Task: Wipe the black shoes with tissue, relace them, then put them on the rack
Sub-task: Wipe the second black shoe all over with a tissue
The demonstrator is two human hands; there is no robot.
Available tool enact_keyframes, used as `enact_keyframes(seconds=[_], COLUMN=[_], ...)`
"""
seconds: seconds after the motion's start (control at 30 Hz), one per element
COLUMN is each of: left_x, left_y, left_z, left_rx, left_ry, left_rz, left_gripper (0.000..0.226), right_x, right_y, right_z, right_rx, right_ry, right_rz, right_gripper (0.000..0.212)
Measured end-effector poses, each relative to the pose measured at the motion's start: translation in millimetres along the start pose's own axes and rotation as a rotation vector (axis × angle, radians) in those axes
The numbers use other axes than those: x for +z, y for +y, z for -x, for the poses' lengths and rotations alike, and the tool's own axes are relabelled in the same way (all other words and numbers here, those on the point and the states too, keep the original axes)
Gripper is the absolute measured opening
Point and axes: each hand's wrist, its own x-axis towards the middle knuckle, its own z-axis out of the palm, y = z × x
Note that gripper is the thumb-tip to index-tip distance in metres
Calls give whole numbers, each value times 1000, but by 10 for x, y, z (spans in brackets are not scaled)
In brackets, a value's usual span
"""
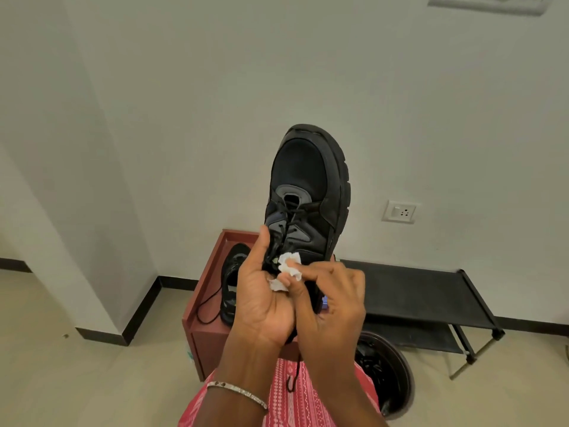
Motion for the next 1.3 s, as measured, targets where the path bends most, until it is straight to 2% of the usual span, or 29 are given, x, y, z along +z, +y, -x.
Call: enact_keyframes(seconds=[0.1, 0.23, 0.4, 0.57, 0.7, 0.8, 0.93, 1.1, 1.23, 1.3], left_x=[36, 50, 10, -6, 18, 17, 2, -67, -31, -35], left_y=[-59, -115, -52, 3, -15, -40, 25, 113, 57, 17], left_z=[-8, -6, 4, -29, -24, -9, 31, -5, -31, -56], left_rx=[73, 114, 70, 52, 92, 120, 155, 163, 112, 107], left_ry=[-19, -63, -16, 32, 28, -8, -45, 4, 18, 21], left_rz=[38, -10, 30, -43, -3, -17, -39, -123, -85, -18], left_gripper=[47, 41, 36, 48, 44, 50, 43, 48, 47, 37], right_x=[31, 58, 37, -67, -36, -12, -89, -273, -165, -71], right_y=[70, 84, 57, 52, 84, 72, 66, 129, 59, -8], right_z=[-303, -594, -245, 69, -249, -475, -313, -49, -267, -351], right_rx=[-77, -82, -101, -90, -120, -119, -222, -177, -223, -241], right_ry=[8, 61, -24, -80, -69, -29, -176, -306, -254, -220], right_rz=[97, 111, 130, 119, 128, 111, 176, 212, 242, 234], right_gripper=[13, 13, 14, 24, 31, 30, 42, 50, 32, 29])
